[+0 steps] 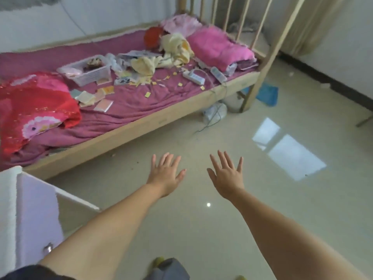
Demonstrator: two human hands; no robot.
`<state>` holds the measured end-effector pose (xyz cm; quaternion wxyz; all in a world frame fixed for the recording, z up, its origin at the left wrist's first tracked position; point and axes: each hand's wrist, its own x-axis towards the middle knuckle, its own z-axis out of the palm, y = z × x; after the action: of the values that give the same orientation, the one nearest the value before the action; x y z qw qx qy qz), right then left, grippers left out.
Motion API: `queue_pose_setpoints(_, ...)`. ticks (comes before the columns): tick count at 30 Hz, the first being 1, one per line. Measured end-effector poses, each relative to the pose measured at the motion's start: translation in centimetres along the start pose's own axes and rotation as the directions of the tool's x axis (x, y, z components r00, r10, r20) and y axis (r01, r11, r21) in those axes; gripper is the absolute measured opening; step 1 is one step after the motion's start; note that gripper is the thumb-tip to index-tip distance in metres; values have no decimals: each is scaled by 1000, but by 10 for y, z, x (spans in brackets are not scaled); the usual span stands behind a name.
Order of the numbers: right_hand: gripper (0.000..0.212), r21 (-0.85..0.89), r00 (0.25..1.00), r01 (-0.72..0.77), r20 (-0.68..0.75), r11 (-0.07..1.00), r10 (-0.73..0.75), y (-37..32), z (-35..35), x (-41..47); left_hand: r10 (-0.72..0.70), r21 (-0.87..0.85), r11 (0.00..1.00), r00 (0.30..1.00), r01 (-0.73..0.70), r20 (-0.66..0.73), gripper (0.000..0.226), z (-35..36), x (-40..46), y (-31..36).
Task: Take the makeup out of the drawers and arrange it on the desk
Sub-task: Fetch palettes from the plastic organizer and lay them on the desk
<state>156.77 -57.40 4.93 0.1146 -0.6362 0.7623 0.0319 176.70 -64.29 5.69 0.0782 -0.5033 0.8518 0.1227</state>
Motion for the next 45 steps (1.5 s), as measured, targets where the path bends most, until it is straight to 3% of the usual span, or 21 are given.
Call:
queue_pose_setpoints(5, 56, 73, 969, -249, 10, 966, 249, 122, 7, -70, 195, 65, 978, 979, -198, 52, 62, 16, 25, 131)
queue_pose_setpoints(10, 68, 31, 898, -439, 51, 898, 437, 266, 18, -167, 332, 62, 938, 935, -341, 123, 61, 44, 30, 291)
queue_pose_setpoints(13, 57, 54, 827, -562, 45, 825, 561, 344, 14, -224, 423, 69, 897, 893, -437, 154, 61, 55, 27, 385)
queue_pose_setpoints(21, 55, 129, 664, -739, -21, 661, 747, 481, -10, -315, 654, 102, 734, 740, -671, 156, 61, 52, 31, 586)
queue_pose_setpoints(29, 55, 195, 606, -769, -83, 609, 791, 595, -38, -283, 742, 129, 652, 664, -747, 92, 62, 32, 102, 714)
queue_pose_setpoints(45, 54, 224, 527, -825, -23, 518, 849, 877, -98, -138, 771, 157, 603, 622, -782, 138, 60, -6, 353, 941)
